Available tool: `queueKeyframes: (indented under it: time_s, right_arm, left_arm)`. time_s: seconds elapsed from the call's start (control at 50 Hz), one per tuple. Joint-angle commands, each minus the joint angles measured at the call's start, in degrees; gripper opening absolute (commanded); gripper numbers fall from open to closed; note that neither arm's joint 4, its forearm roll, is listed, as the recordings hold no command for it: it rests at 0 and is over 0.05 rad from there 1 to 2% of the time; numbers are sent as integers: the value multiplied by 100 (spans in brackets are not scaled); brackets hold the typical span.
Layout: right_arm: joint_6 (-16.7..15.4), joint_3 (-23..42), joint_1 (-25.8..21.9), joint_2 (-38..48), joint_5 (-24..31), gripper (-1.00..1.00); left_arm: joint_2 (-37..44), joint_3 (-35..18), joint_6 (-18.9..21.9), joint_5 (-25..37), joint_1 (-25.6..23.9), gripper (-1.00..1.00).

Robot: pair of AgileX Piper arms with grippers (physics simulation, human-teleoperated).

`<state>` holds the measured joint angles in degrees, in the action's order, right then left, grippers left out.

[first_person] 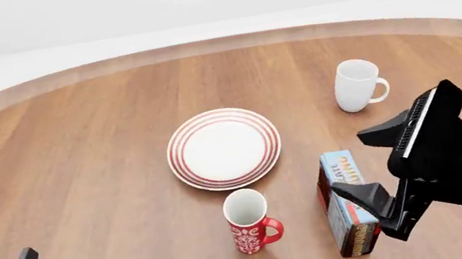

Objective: Pick up the red mug and put it on the plate

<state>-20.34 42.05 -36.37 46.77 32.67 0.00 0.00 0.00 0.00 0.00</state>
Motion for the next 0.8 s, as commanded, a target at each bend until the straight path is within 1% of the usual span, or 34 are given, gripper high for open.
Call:
queueKeyframes:
  time_s: [0.02,0.12,0.18,0.3,0.34,0.54,0.8]
  right_arm:
    - [35,-35,-49,259,42,100]
    - [37,51,-54,350,138,100]
    - [28,46,2,416,49,100]
    - [87,-42,-53,496,-56,100]
    - [173,-57,-153,658,-181,100]
    - [220,-237,-382,908,-409,100]
    - [374,-202,-735,1205,-608,100]
  left_arm:
    - [0,0,0,0,0,100]
    - [0,0,0,0,0,100]
    - [0,0,0,0,0,100]
    - [0,0,0,0,0,100]
    - [0,0,0,0,0,100]
    - [0,0,0,0,0,100]
    - [0,0,0,0,0,100]
